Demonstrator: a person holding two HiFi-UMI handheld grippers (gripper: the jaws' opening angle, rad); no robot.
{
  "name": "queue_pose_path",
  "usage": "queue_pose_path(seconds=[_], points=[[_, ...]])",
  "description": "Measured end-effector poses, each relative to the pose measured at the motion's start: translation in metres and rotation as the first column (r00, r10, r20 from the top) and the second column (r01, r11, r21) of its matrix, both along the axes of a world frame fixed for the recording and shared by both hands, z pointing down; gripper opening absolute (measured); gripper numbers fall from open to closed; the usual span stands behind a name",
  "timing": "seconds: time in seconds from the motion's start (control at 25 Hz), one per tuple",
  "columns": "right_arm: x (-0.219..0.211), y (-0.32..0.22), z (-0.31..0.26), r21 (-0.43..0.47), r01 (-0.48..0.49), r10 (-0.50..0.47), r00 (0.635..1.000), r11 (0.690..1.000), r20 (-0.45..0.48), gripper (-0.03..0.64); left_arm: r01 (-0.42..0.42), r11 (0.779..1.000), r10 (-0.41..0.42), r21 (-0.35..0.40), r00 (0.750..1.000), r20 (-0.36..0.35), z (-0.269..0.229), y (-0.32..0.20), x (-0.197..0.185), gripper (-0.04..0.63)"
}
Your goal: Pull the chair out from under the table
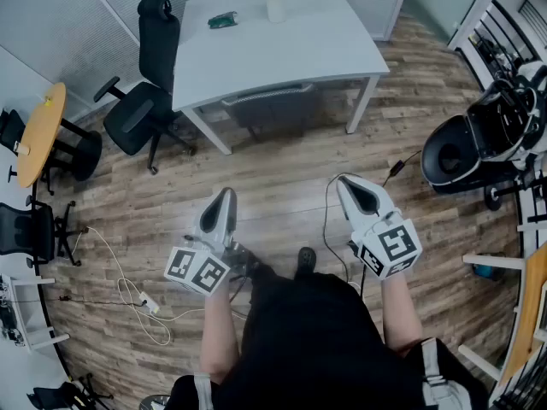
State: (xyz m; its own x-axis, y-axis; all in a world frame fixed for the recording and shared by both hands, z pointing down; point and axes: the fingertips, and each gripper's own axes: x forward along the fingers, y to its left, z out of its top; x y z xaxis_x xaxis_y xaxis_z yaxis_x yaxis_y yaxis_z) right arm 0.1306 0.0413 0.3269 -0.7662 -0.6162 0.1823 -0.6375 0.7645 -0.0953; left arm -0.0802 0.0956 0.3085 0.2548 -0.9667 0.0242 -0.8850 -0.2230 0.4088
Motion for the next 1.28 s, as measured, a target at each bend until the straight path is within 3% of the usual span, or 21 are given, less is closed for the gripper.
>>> queue_pose_path(seconds=[0.36,0.6,0.88,1.28], points=[[0.01,0.003,0.007,-0.019,-0.02,0.02,1.0,1.0,-0.006,0.003,-0.011,1.0,0.011,0.0,0.998,0.068,-0.001,0.004,0.011,0.009],[0.016,0.007,0.001,-0.026,-0.013,0.015,0.998,1.0,0.056,0.003,-0.006,1.0,0.007,-0.016,0.997,0.074,0.0,0.007,0.021,0.009],[0.017,0.011,0.011,-0.065,0.011,-0.007,0.998,0.998,0.062,0.003,-0.029,0.999,0.033,-0.041,0.994,0.105,0.011,0.013,0.034,0.009],[-0.011,0.007,0.021,-0.084,0.037,-0.035,0.999,0.996,0.027,0.003,-0.058,0.997,0.062,-0.052,0.996,0.061,0.029,-0.001,0.014,0.009]])
